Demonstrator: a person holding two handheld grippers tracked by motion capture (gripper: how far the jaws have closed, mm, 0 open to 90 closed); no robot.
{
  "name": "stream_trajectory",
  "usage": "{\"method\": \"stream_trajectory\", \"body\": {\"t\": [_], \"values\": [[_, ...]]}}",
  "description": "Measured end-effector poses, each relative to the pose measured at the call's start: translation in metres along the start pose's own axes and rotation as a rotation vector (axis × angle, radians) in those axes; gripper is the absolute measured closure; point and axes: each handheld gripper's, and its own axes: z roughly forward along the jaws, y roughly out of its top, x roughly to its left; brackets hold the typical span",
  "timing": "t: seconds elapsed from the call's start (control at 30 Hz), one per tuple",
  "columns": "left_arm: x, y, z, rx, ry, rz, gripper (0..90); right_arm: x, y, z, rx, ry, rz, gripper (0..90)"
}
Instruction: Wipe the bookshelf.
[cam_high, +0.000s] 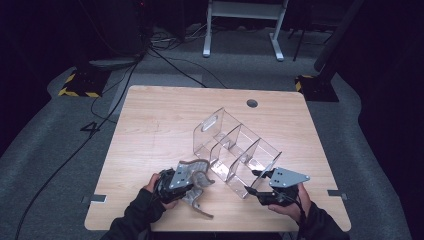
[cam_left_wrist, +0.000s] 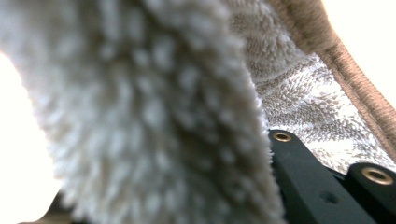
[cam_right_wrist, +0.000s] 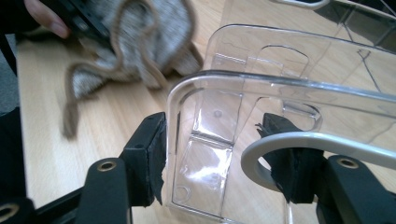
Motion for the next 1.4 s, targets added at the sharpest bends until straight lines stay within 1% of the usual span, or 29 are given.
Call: {"method": "stream_trajectory", "body": {"t": [0.1, 0.17, 0.2, 0.27, 0.3, 0.33, 0.37, 0.4, 0.43, 0.47, 0.5, 0.53, 0.57, 0.6, 0.7, 0.73, 0.83, 0.9, 0.93, 1.0, 1.03, 1.07, 1.13, 1.2, 1.23, 1.27, 1.3, 1.33, 1.4], "values": [[0.000, -0.012, -0.012, -0.002, 0.009, -0.019, 75.9, -0.003, -0.004, -0.008, 0.009, 0.004, 0.010, 39.7], [-0.001, -0.016, -0.015, -0.010, 0.010, -0.036, 75.8, -0.003, -0.005, -0.009, 0.008, 0.005, 0.012, 39.0], [-0.002, -0.018, -0.016, -0.012, 0.016, -0.042, 75.5, -0.002, -0.005, -0.008, 0.005, -0.004, 0.022, 41.6], [-0.004, -0.019, -0.016, -0.013, 0.022, -0.037, 75.3, -0.001, -0.004, -0.008, 0.006, -0.022, 0.030, 42.5], [-0.004, -0.019, -0.016, -0.016, 0.022, -0.035, 75.1, 0.000, -0.006, -0.008, -0.006, -0.026, 0.045, 39.7], [-0.003, -0.020, -0.015, -0.019, 0.021, -0.034, 74.9, 0.000, -0.008, -0.009, -0.012, -0.024, 0.047, 37.9], [-0.003, -0.020, -0.015, -0.023, 0.018, -0.034, 74.9, 0.001, -0.010, -0.011, -0.023, -0.035, 0.058, 34.6], [-0.002, -0.021, -0.014, -0.029, 0.012, -0.040, 74.8, 0.002, -0.012, -0.011, -0.038, -0.058, 0.068, 32.1], [-0.002, -0.021, -0.014, -0.029, 0.012, -0.040, 74.8, 0.002, -0.012, -0.011, -0.038, -0.058, 0.068, 32.1], [-0.001, -0.022, -0.014, -0.033, 0.009, -0.045, 74.8, 0.005, -0.017, -0.011, -0.087, -0.109, 0.093, 32.1], [-0.001, -0.022, -0.015, -0.034, 0.009, -0.043, 74.7, 0.010, -0.022, -0.009, -0.126, -0.152, 0.088, 32.1], [-0.002, -0.022, -0.014, -0.035, 0.013, -0.043, 74.7, 0.013, -0.023, -0.010, -0.123, -0.173, 0.067, 32.0], [-0.002, -0.022, -0.014, -0.036, 0.016, -0.042, 74.7, 0.014, -0.022, -0.010, -0.126, -0.181, 0.072, 31.8], [-0.003, -0.022, -0.014, -0.036, 0.017, -0.043, 74.7, 0.016, -0.023, -0.011, -0.133, -0.186, 0.086, 31.8], [-0.001, -0.022, -0.014, -0.041, 0.009, -0.044, 74.7, 0.016, -0.022, -0.013, -0.123, -0.197, 0.094, 29.7], [-0.001, -0.023, -0.014, -0.041, 0.006, -0.045, 74.7, 0.014, -0.023, -0.020, -0.134, -0.190, 0.120, 29.6], [-0.001, -0.023, -0.014, -0.041, 0.004, -0.046, 74.7, 0.013, -0.025, -0.024, -0.138, -0.186, 0.123, 28.9], [-0.001, -0.023, -0.015, -0.040, 0.005, -0.047, 74.6, 0.011, -0.028, -0.032, -0.115, -0.173, 0.109, 28.5], [-0.001, -0.023, -0.015, -0.037, 0.003, -0.047, 74.6, 0.010, -0.030, -0.035, -0.117, -0.155, 0.109, 30.6], [-0.001, -0.023, -0.015, -0.039, 0.004, -0.050, 74.7, 0.003, -0.035, -0.045, -0.110, -0.155, 0.112, 32.9], [-0.002, -0.023, -0.015, -0.038, 0.005, -0.053, 74.6, -0.001, -0.036, -0.049, -0.109, -0.141, 0.119, 32.9], [-0.002, -0.023, -0.015, -0.037, 0.004, -0.053, 74.6, -0.004, -0.038, -0.051, -0.102, -0.141, 0.118, 32.9], [-0.002, -0.023, -0.016, -0.034, 0.005, -0.055, 74.6, -0.011, -0.040, -0.056, -0.098, -0.161, 0.110, 33.1], [-0.004, -0.024, -0.018, -0.031, 0.002, -0.057, 74.6, -0.023, -0.042, -0.062, -0.096, -0.163, 0.112, 32.3], [-0.004, -0.025, -0.019, -0.030, 0.002, -0.055, 74.6, -0.032, -0.041, -0.064, -0.093, -0.181, 0.103, 32.4], [-0.004, -0.025, -0.020, -0.028, -0.002, -0.058, 74.6, -0.038, -0.041, -0.066, -0.100, -0.177, 0.111, 32.0], [-0.004, -0.025, -0.020, -0.028, -0.002, -0.058, 74.6, -0.038, -0.041, -0.066, -0.100, -0.177, 0.111, 32.0], [-0.004, -0.026, -0.021, -0.026, -0.003, -0.058, 74.6, -0.051, -0.038, -0.067, -0.093, -0.184, 0.113, 31.5], [-0.005, -0.027, -0.022, -0.026, -0.003, -0.065, 74.4, -0.058, -0.035, -0.067, -0.093, -0.179, 0.108, 30.6]]}}
